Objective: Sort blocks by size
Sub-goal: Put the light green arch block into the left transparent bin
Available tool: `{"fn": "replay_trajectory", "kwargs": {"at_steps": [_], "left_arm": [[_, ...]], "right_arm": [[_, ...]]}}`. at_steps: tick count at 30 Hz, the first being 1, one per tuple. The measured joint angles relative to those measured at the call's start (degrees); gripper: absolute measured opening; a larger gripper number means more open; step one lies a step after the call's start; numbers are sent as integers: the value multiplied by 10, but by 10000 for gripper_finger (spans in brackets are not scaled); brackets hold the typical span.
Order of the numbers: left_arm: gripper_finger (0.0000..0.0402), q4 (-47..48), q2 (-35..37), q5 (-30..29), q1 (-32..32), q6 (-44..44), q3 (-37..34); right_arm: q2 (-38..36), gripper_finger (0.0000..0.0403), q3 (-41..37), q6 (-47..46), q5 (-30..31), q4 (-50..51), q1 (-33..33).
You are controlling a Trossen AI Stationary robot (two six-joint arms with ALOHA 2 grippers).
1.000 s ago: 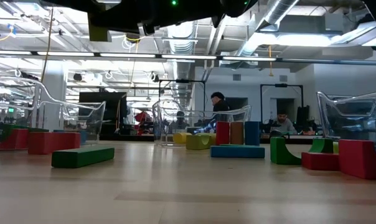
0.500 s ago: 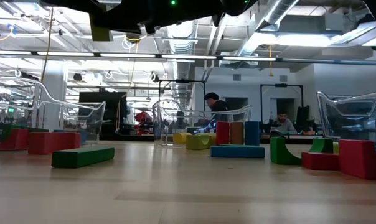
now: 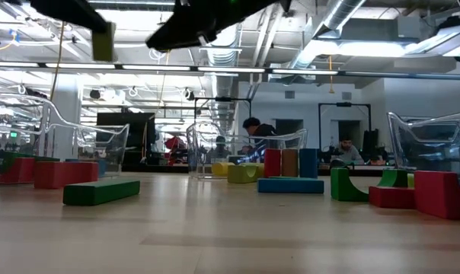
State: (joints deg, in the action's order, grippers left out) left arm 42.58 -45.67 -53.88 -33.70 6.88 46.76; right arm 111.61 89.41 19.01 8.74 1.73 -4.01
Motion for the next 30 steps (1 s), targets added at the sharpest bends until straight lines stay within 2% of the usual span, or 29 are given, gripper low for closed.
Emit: {"fn": "replay_trajectory", "kwargs": {"at_steps": [4, 9, 14, 22, 30], "left_arm": [[131, 110, 1, 21, 14, 102, 0], [131, 205, -9, 88, 40, 210, 0], [132, 267, -17, 164, 71, 281, 0], [143, 291, -32, 204, 86, 318, 0], [146, 291, -32, 209, 86, 320, 0]], "right_arm": [[-1, 248, 0, -11, 9, 60, 0], [-4, 244, 0, -24, 10, 106, -3], [-4, 244, 0, -35, 11, 146, -10], [-4, 243, 0, -55, 10, 207, -31], [-4, 243, 0, -75, 10, 268, -59]]}}
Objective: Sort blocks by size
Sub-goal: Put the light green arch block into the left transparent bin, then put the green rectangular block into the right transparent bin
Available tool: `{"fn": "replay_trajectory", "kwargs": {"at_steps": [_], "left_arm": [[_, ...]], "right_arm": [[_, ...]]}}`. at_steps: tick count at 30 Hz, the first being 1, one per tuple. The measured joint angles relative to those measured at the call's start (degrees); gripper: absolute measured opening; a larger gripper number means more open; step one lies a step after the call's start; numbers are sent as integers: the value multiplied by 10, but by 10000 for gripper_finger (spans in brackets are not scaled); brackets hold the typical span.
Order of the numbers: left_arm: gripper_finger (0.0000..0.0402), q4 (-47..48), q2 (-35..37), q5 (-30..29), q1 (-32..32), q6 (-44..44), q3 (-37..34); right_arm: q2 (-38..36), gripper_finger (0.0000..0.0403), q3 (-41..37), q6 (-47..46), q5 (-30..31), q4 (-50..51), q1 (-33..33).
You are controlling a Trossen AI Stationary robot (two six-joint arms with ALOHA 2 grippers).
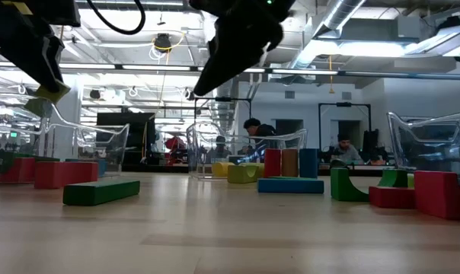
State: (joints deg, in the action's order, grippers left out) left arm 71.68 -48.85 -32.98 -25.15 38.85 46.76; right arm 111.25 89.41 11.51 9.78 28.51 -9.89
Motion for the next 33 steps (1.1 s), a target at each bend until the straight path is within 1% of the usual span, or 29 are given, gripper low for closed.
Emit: {"fn": "replay_trajectory", "kwargs": {"at_steps": [3, 10, 13, 18, 26, 33], "left_arm": [[158, 0, 0, 0, 0, 0, 0], [223, 0, 0, 1, 0, 7, 0], [240, -11, 0, 1, 0, 0, 0], [241, -76, 0, 6, 0, -43, 0], [237, -253, 0, 75, 0, -179, 0], [237, -316, -11, 90, 0, -246, 0]], "right_arm": [[0, 243, 0, -6, 0, 18, -9], [0, 243, 0, -10, 0, 49, -31], [0, 243, 0, -11, 0, 65, -40], [0, 243, 0, -22, 0, 93, -46], [1, 243, 0, -43, 0, 131, -54], [1, 243, 0, -59, 0, 154, -67]]}}
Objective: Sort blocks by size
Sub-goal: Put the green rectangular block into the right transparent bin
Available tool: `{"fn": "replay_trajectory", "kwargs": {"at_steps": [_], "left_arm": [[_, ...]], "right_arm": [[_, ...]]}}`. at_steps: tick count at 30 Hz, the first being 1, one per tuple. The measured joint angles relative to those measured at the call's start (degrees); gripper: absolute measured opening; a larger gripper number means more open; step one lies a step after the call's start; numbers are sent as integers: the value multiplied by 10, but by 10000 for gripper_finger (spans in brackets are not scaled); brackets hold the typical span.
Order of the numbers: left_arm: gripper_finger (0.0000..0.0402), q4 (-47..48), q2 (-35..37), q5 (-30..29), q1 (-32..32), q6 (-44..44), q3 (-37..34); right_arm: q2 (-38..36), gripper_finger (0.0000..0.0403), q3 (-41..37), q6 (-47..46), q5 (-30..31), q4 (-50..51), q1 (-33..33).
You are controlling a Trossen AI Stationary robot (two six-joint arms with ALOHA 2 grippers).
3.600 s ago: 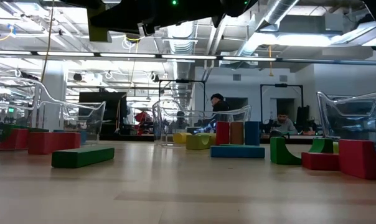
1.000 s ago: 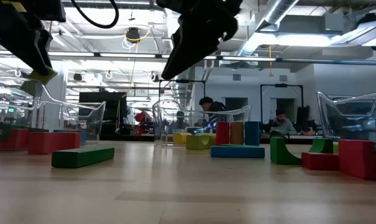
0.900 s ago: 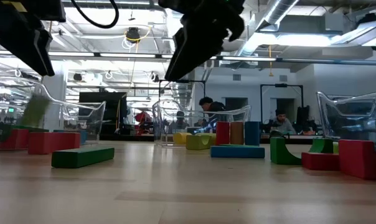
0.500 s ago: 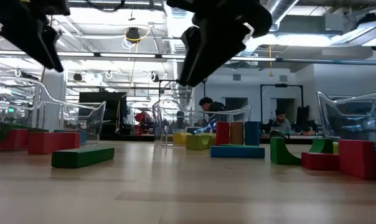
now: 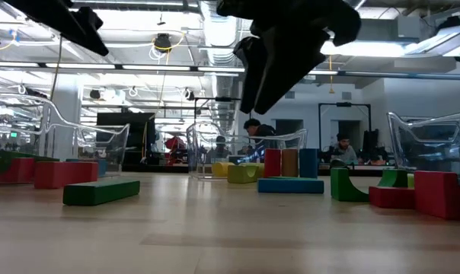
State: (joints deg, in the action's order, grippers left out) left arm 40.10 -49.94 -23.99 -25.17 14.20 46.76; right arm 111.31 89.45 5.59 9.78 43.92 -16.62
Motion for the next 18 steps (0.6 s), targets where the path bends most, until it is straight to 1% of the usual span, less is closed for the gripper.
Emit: {"fn": "replay_trajectory", "kwargs": {"at_steps": [3, 6, 14, 18], "left_arm": [[237, -22, -26, 31, 0, -33, 0], [237, -49, -67, 60, 0, -76, 0], [237, -115, -167, 81, 3, -187, 0], [237, -150, -206, 106, 13, -231, 0]], "right_arm": [[-1, 243, 0, -6, 0, 11, -7], [-7, 243, 0, -13, 0, 13, -13], [-65, 243, 0, -43, 10, 21, -31], [-95, 243, 0, -54, 13, 25, -46]]}}
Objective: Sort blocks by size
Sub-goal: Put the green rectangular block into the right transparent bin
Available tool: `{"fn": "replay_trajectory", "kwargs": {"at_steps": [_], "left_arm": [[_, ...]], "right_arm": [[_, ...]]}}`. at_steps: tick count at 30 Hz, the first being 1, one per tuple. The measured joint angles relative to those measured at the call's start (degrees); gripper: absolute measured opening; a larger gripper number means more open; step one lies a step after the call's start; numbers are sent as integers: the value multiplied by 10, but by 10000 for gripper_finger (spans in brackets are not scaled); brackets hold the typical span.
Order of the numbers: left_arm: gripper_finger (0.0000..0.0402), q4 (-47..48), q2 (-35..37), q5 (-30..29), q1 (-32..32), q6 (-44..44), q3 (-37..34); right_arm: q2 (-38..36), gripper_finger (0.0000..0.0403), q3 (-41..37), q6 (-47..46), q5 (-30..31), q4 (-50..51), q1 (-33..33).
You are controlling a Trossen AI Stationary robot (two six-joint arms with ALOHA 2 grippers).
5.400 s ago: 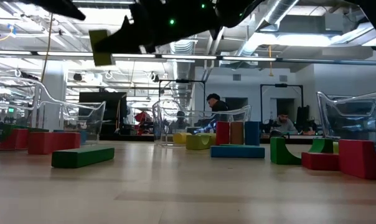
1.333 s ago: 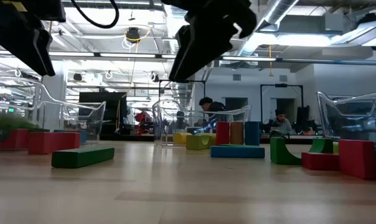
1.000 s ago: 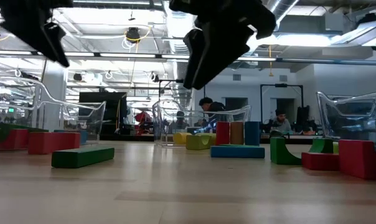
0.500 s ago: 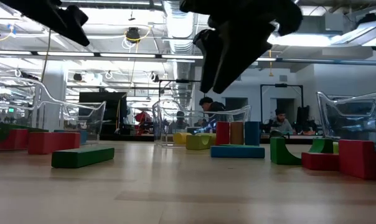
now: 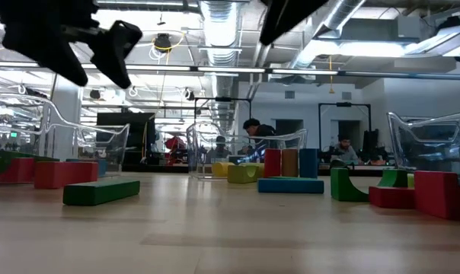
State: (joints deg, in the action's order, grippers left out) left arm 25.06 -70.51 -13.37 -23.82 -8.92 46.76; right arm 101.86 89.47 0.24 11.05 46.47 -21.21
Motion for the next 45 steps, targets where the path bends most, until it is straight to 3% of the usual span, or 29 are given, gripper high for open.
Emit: {"fn": "replay_trajectory", "kwargs": {"at_steps": [8, 21, 36, 45], "left_arm": [[237, -73, -83, 80, 29, -82, 0], [237, -89, -197, 193, 56, -189, 46], [235, 15, -299, 212, 56, -320, 137], [180, 32, -327, 223, 73, -355, 155]], "right_arm": [[-35, 243, 0, -26, 0, 4, -34], [-37, 243, 0, -133, 43, 67, -89], [-37, 243, 0, -204, 76, 90, -130], [-37, 243, 0, -234, 103, 90, -150]]}}
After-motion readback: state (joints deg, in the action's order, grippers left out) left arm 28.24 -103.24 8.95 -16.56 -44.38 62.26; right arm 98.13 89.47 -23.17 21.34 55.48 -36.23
